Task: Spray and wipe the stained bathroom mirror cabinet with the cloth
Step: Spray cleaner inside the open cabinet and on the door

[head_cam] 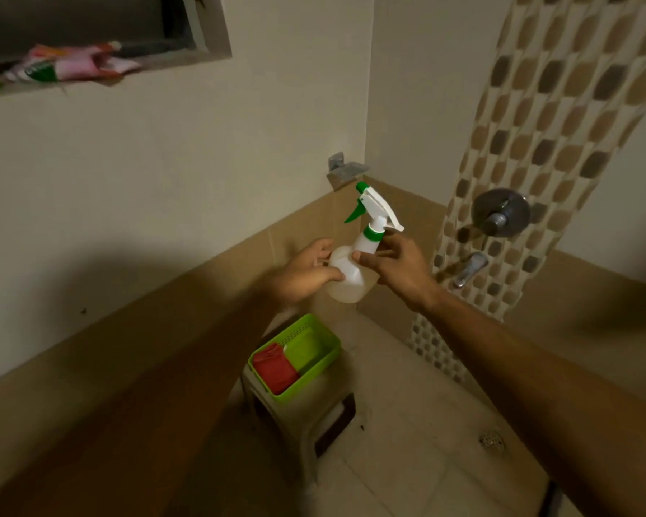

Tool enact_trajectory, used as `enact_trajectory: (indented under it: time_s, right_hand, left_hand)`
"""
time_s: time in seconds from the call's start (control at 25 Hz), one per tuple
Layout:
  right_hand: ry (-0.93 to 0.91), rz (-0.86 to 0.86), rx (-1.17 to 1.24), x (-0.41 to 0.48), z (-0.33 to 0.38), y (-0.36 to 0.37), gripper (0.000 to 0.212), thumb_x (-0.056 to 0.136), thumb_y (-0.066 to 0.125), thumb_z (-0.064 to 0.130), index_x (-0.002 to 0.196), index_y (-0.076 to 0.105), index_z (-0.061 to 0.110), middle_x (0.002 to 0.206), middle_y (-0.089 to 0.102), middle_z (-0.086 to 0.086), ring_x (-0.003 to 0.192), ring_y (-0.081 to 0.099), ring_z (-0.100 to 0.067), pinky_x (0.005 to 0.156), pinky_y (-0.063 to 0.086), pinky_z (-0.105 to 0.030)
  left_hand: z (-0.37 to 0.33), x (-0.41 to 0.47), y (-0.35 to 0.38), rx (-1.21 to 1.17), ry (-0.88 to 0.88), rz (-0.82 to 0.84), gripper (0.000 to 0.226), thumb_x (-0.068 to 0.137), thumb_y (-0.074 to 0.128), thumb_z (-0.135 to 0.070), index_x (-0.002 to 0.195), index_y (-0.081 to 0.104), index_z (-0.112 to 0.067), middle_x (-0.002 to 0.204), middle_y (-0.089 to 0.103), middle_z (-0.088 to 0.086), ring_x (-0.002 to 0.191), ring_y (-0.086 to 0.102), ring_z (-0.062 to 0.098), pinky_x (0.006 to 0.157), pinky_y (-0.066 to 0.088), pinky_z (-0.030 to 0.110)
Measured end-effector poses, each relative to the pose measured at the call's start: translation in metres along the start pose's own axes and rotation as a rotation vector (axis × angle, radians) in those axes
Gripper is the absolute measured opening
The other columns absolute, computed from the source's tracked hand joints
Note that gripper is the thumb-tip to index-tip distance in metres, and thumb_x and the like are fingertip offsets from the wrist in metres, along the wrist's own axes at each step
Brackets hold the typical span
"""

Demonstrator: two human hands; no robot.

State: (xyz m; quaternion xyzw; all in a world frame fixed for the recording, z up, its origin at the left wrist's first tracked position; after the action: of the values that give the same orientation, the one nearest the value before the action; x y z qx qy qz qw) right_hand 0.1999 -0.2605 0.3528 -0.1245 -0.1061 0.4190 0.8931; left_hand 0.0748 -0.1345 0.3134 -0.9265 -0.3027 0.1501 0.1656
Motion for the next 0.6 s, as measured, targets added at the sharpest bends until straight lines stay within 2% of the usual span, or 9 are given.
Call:
enact_trajectory:
  time_s: [0.12, 0.24, 0.32, 0.4, 0.48, 0.6]
  right_hand:
    - [0.073, 0.004, 0.01, 0.022, -0.037, 0.032, 0.045, 0.088, 0.084, 0.023, 0.128, 0.068, 0.011, 0.121, 0.072, -0.007, 0.108, 0.07, -0.027, 0.096, 0.057, -0.056]
    - [0.167, -0.039, 0.021, 0.041, -0.082, 0.071, 0.037, 0.086, 0.085, 0.022, 0.12, 0.073, 0.014, 0.112, 0.075, -0.002, 0.104, 0.07, -0.023, 0.097, 0.056, -0.053]
    - [0.22, -0.068, 0.004, 0.051, -0.114, 0.097, 0.034, 0.086, 0.085, 0.023, 0.117, 0.075, 0.016, 0.109, 0.075, 0.002, 0.104, 0.069, -0.02, 0.098, 0.056, -0.051]
    - [0.287, -0.096, -0.015, 0.064, -0.151, 0.129, 0.036, 0.086, 0.085, 0.021, 0.12, 0.075, 0.015, 0.113, 0.075, -0.001, 0.108, 0.068, -0.023, 0.099, 0.055, -0.052]
    - [0.354, -0.116, -0.029, 0.071, -0.193, 0.16, 0.041, 0.085, 0.085, 0.018, 0.125, 0.074, 0.013, 0.117, 0.074, -0.005, 0.113, 0.067, -0.027, 0.099, 0.055, -0.053]
    - [0.457, -0.14, -0.069, 0.076, -0.253, 0.2, 0.05, 0.084, 0.087, 0.016, 0.13, 0.07, 0.01, 0.117, 0.07, -0.003, 0.116, 0.064, -0.027, 0.096, 0.055, -0.043]
  left_hand:
    - [0.034, 0.024, -0.013, -0.051, -0.052, 0.001, 0.072, 0.092, 0.066, 0.001, 0.156, 0.037, -0.014, 0.138, 0.056, 0.013, 0.127, 0.057, 0.027, 0.113, 0.045, 0.046]
    - [0.08, 0.053, -0.019, -0.097, -0.102, 0.072, 0.064, 0.097, 0.06, -0.003, 0.155, 0.039, -0.017, 0.137, 0.056, 0.01, 0.124, 0.057, 0.022, 0.106, 0.05, 0.039]
    - [0.116, 0.072, -0.023, -0.14, -0.136, 0.108, 0.057, 0.1, 0.057, -0.008, 0.154, 0.041, -0.019, 0.14, 0.055, 0.007, 0.121, 0.056, 0.018, 0.101, 0.048, 0.037]
    - [0.168, 0.095, -0.028, -0.192, -0.198, 0.152, 0.049, 0.103, 0.054, -0.015, 0.151, 0.043, -0.02, 0.142, 0.056, 0.005, 0.123, 0.056, 0.019, 0.107, 0.044, 0.044]
    - [0.223, 0.114, -0.026, -0.224, -0.276, 0.207, 0.04, 0.106, 0.051, -0.024, 0.146, 0.046, -0.026, 0.144, 0.057, 0.003, 0.125, 0.057, 0.021, 0.108, 0.043, 0.045]
    - [0.298, 0.137, -0.016, -0.299, -0.396, 0.268, 0.045, 0.109, 0.042, -0.041, 0.152, 0.042, -0.026, 0.152, 0.052, 0.001, 0.123, 0.058, 0.025, 0.103, 0.046, 0.045]
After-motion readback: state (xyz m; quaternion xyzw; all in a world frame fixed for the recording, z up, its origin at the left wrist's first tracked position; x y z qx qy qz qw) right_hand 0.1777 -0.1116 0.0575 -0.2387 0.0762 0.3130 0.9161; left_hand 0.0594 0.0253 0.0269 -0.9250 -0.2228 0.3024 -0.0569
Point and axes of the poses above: each hand's wrist, its own x-axis towards the middle knuckle, its own y-axis out of the palm, z = x × y, the point moved 9 cm from there along x, towards the middle knuckle
